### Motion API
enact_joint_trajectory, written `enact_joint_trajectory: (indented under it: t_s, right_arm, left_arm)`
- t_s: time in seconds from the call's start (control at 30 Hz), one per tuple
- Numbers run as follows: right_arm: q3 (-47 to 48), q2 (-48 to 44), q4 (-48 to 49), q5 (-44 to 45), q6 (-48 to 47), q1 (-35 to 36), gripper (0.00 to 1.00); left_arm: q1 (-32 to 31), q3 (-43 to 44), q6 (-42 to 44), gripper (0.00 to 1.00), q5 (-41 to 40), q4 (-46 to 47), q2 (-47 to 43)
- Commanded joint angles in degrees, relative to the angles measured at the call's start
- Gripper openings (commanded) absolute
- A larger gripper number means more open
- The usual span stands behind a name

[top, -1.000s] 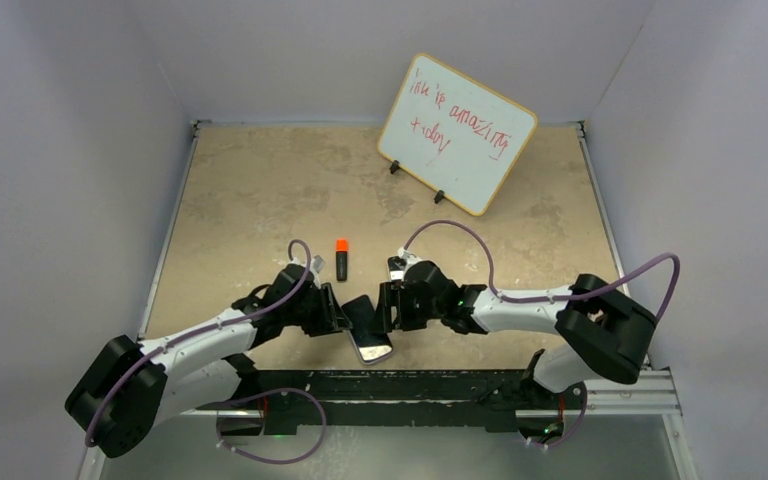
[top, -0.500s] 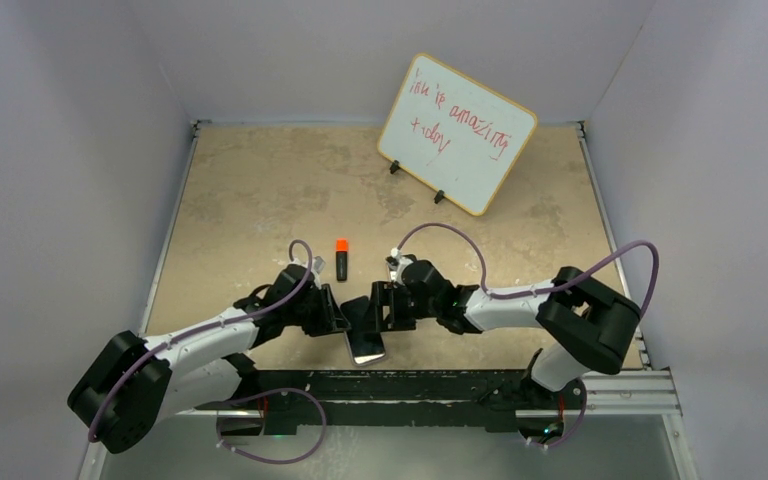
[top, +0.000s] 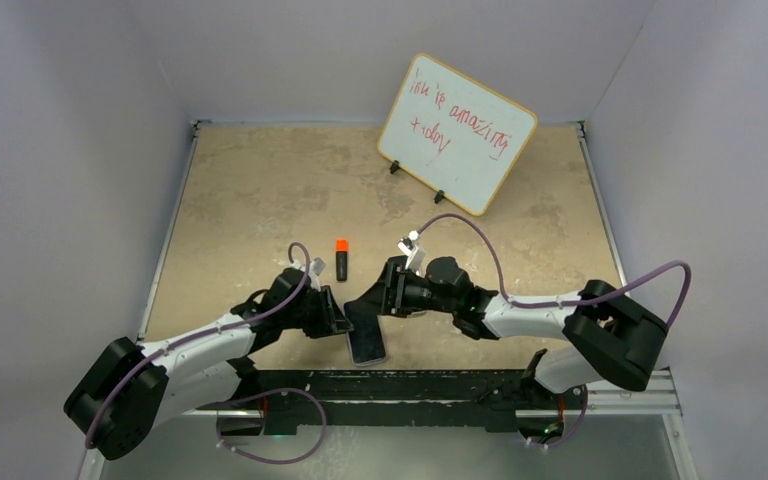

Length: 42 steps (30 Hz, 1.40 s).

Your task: Put the phone into the phone case

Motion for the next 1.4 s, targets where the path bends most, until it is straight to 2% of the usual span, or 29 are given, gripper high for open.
enact_joint_trajectory:
  t_s: [0.0,0.07,0.13,0.23,0.33,0.57,0.8,0.93,1.03,1.2,1.37]
  right_arm:
    - [-0.32,0.22,4.34,-0.59,1.67,-0.1,0.74]
    - [1.12,-1.53,-2.79,3.02,-1.35,-0.05,0.74]
    - [3.88,-3.35,-14.13,7.7,-5.06,-0.06,0.74]
    - [4.73,-4.75,-20.58,9.72,-6.31,-0.05,0.74]
    - [4.09,-4.34,-21.91,10.76,-5.87,0.03,0.74]
    - [2.23,1.11,-18.05,7.67,-3.9,0.49,0.75]
    - [4.45,5.53,-21.2,9.55,-4.11,3.12,0.77]
    - [5.57,7.36,-19.45,7.44,-4.18,3.24,0.77]
    - [5.14,7.3,-14.67,4.71,-3.96,3.26,0.78]
    - [1.55,4.7,0.73,0.53,-0.66,3.18,0.76]
    - [-1.97,2.49,9.15,-0.25,2.22,3.2,0.75]
  left_arm:
    - [-0.18,-1.23,-1.79,0.27,2.66,5.66,-1.54]
    - [-0.21,-0.95,-1.63,0.27,2.22,4.46,-1.48]
    - [-0.19,-0.16,-1.14,0.27,1.32,2.32,-1.29]
    - [-0.23,0.11,-1.12,0.27,1.19,2.36,-0.33]
    - [-0.22,-0.22,-1.75,0.27,2.47,4.2,1.41]
    - [-0.19,-0.91,-2.68,0.25,3.4,5.52,2.61]
    - [-0.18,-1.33,-3.2,0.23,3.95,6.57,3.16]
    - [-0.19,-0.78,-2.81,0.23,4.14,6.32,3.89]
    - [-0.19,-0.88,-2.83,0.23,4.23,6.5,4.06]
    - [-0.15,-1.8,-3.31,0.2,4.75,7.72,3.66]
    - [-0.17,-1.56,-3.08,0.19,3.73,6.02,1.42]
